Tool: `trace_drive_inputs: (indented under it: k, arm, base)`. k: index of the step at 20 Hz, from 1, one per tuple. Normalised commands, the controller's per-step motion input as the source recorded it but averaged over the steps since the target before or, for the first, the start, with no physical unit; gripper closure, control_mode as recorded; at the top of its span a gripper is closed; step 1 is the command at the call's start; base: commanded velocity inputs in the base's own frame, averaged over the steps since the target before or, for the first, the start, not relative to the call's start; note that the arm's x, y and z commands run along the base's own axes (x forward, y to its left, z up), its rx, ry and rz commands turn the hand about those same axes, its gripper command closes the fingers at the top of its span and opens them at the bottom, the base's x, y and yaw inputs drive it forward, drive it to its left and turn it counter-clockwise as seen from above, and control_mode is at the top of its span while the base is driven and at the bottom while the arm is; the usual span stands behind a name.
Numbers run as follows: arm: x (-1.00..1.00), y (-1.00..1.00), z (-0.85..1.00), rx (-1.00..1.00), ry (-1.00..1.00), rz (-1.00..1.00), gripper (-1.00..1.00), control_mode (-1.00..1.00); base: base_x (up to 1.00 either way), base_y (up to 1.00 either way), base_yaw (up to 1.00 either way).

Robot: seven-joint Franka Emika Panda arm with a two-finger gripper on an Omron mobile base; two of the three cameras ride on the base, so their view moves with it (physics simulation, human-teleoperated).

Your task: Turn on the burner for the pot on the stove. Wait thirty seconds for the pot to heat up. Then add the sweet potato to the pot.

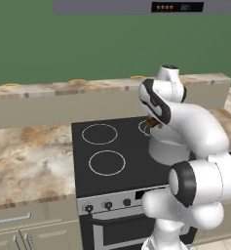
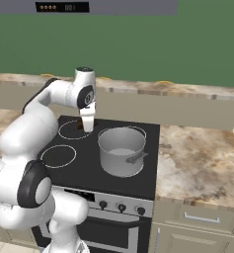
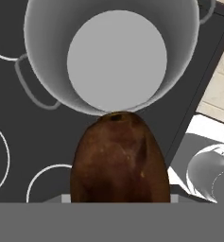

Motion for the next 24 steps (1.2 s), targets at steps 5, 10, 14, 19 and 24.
trace_drive_inputs:
  k: [5,10,14,19,24]
  arm:
    - [0.00,-0.86,0.02,0.00,0.00,-0.01,1.00,-1.00]
    - [0.10,-0.79,0.00,0.00,0.00,0.00,1.00,-1.00]
    - [0.03,-0.55,-0.01,0.00,0.00,0.00,1.00,-1.00]
    - [0.00,-0.09,-0.19,0.00,-0.01,0.00,1.00,-1.00]
    - [0.00,0.00,-0.18,0.00,-0.01,0.00,1.00,-1.00]
  base:
    - [0.00,0.00,0.00]
    - [0.00,0.00,0.00]
    - [0.00,0.00,0.00]
    - [0.00,0.00,0.00]
    - [0.00,0.00,0.00]
